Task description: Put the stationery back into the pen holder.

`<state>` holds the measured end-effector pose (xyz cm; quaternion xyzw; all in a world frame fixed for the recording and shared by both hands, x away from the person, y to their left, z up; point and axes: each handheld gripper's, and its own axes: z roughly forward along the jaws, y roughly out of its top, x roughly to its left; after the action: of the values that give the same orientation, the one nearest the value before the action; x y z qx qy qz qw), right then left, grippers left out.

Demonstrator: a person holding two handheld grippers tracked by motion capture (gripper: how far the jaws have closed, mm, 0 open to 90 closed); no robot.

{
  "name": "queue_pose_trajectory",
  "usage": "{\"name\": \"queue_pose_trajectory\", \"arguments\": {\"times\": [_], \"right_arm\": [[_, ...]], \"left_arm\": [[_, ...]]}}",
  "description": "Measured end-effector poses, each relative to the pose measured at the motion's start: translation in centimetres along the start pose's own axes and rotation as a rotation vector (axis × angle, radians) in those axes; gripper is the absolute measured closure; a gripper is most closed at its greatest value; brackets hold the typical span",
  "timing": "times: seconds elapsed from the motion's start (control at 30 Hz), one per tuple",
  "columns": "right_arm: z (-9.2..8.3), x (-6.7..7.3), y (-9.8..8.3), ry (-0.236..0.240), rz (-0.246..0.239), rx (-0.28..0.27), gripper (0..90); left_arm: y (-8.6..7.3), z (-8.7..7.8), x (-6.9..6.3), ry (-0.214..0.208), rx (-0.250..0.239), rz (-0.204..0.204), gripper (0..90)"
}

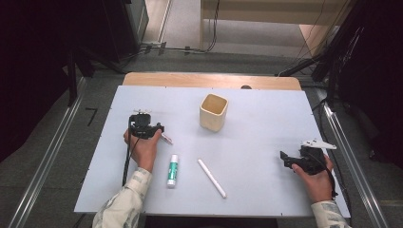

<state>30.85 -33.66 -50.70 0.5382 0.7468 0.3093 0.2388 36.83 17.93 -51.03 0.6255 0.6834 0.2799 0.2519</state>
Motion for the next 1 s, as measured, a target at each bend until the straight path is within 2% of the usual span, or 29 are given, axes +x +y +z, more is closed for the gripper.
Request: {"name": "queue_pose_trajectory", "arguments": {"times": [0.13,0.27,0.4,0.57,0.73,0.8,1.0], "right_arm": [[0.0,0.0,0.0,0.0,0.001,-0.001,11.4],[0.0,0.0,0.0,0.001,0.0,-0.001,11.4],[0.0,0.0,0.0,0.0,0.0,-0.001,11.4],[0.0,0.0,0.0,0.001,0.001,0.0,11.4],[0.0,-0.1,0.0,0.001,0.0,-0.005,11.4],[0.0,-0.1,0.0,0.001,0.0,-0.006,11.4],[-0.1,-0.2,0.0,0.001,0.004,-0.006,11.4]], "left_arm": [[-0.1,-0.1,-0.3,-0.019,-0.011,0.021,47.3],[-0.1,-0.1,-0.2,-0.021,-0.025,0.029,53.3],[0.0,0.0,0.2,-0.01,-0.043,0.047,67.2],[0.0,0.0,0.5,-0.016,-0.057,0.088,75.8],[0.0,-0.1,0.8,-0.084,-0.056,0.096,81.8],[0.0,0.0,0.8,-0.129,-0.062,0.096,82.1],[0.0,0.1,0.2,-0.192,-0.072,0.125,82.4]]}}
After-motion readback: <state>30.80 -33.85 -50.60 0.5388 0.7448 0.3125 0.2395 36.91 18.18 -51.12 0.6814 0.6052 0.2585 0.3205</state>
